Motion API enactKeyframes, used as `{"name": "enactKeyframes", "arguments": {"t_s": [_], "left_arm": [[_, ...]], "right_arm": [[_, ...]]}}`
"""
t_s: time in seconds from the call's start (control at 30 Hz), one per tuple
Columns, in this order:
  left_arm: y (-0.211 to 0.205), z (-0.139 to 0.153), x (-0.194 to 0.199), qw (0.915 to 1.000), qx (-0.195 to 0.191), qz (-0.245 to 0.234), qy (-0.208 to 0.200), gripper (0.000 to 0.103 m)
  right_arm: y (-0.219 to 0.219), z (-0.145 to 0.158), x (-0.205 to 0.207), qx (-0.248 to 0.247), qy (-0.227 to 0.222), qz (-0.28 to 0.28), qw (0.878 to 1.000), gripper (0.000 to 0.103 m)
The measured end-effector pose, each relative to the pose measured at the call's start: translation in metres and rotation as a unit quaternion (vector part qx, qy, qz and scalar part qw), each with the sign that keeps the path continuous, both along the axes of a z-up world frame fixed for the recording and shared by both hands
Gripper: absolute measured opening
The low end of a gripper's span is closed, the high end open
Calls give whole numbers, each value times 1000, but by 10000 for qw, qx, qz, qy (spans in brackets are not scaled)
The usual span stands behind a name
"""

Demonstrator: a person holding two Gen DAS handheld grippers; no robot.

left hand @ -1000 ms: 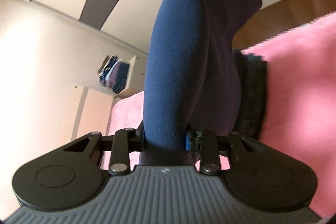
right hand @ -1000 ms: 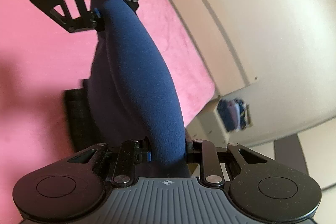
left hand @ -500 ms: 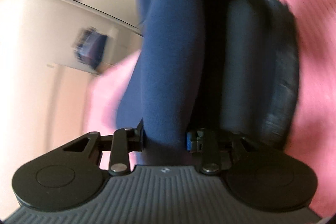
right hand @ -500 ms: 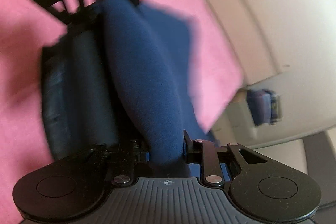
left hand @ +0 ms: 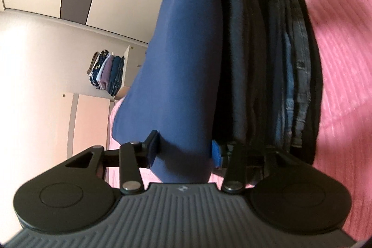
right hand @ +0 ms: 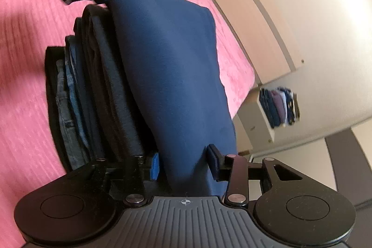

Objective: Fold clothes
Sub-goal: 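Lower the shirt onto the stack and open both grippers, then withdraw both open grippers from the clothes stack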

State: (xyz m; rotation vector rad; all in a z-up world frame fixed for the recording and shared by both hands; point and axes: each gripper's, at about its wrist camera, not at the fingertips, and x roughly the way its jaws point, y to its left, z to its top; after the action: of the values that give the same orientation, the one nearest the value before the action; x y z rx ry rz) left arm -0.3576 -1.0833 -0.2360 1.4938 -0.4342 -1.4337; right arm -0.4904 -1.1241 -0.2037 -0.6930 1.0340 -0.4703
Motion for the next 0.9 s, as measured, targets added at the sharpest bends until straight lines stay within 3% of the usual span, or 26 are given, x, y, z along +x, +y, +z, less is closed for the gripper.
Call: {"name": "enactKeyframes", "arguments": {"t_s": [0.13, 0.33, 0.47, 0.53, 0.6, 0.7, 0.77, 0.87, 0.9], "left_arm": [[20, -4, 10, 9999, 71, 102, 63, 44], [34, 14, 24, 9978, 156, 594, 256, 40], [34, 53, 31, 9874, -118, 1039, 1183, 40], [21, 64, 35, 9779, -154, 1256, 1663, 40], [6, 70, 36, 9663, -116, 1457, 2120, 39], [-13, 66, 34, 9520, 91, 1677, 2559, 39], [-22, 52, 31, 9537, 317, 1721, 2446, 39], [-23, 41, 27, 9572, 437, 1672, 2321, 39], [-23, 41, 27, 9575, 410, 1665, 2321, 40]], "right_arm": [[6, 0, 3, 133, -60, -183, 9997, 41], [15, 34, -1, 1106, -916, -663, 9874, 41], [-7, 68, -8, 2160, -2136, -1230, 9448, 40], [-30, 71, -9, 2826, -2638, -1584, 9086, 40], [-52, 65, -9, 3475, -3051, -2025, 8632, 40], [-68, 39, -11, 4179, -3023, -2691, 8133, 40], [-65, 27, -14, 4287, -2999, -2819, 8043, 40], [-57, 26, -16, 4212, -2955, -2663, 8151, 40], [-58, 28, -17, 4233, -3008, -2670, 8118, 40]]}}
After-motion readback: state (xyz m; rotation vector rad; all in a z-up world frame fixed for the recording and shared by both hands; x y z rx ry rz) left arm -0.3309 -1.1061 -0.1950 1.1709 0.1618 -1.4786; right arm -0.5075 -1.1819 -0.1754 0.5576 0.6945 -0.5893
